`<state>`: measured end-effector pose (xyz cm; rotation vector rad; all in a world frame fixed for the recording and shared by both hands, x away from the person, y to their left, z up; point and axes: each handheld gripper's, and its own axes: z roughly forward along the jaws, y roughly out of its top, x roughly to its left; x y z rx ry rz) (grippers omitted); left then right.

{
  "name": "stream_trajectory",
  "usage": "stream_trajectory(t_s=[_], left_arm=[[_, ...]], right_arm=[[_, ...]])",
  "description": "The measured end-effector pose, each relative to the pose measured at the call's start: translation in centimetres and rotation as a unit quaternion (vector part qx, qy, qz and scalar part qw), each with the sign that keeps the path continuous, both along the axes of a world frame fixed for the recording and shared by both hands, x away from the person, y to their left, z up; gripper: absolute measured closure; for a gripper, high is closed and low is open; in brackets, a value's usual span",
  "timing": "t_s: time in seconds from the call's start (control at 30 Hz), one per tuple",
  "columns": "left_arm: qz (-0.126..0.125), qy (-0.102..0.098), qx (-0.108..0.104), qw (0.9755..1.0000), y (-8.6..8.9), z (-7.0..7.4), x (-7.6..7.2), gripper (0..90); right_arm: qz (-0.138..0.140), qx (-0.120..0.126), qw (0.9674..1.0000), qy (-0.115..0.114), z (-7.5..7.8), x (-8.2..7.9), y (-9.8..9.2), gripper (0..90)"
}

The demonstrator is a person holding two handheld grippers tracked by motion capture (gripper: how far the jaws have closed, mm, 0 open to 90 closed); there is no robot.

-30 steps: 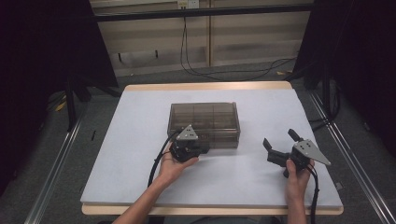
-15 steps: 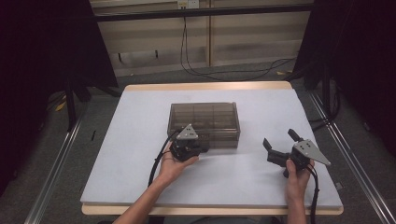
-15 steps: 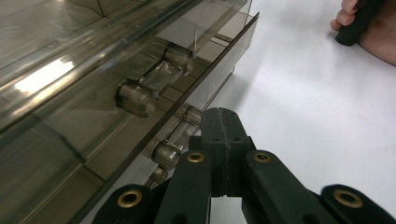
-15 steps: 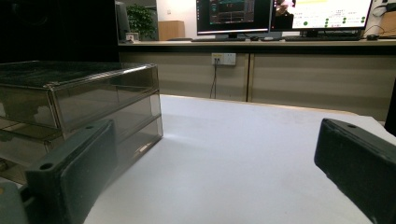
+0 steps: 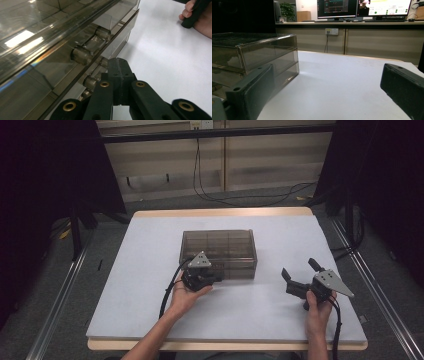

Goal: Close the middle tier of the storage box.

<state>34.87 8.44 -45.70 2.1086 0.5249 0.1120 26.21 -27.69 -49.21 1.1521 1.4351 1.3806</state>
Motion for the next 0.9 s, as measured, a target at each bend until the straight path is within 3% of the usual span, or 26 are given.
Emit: stream_trajectory(t_s=[0.9], left_arm=[[0.010,-0.002,-0.001,0.9999,0.56,0.01,0.58,90.0]], right_arm=[[0.000,-0.001,1.0000,0.000,0.00,0.02,-0.01,0.0]])
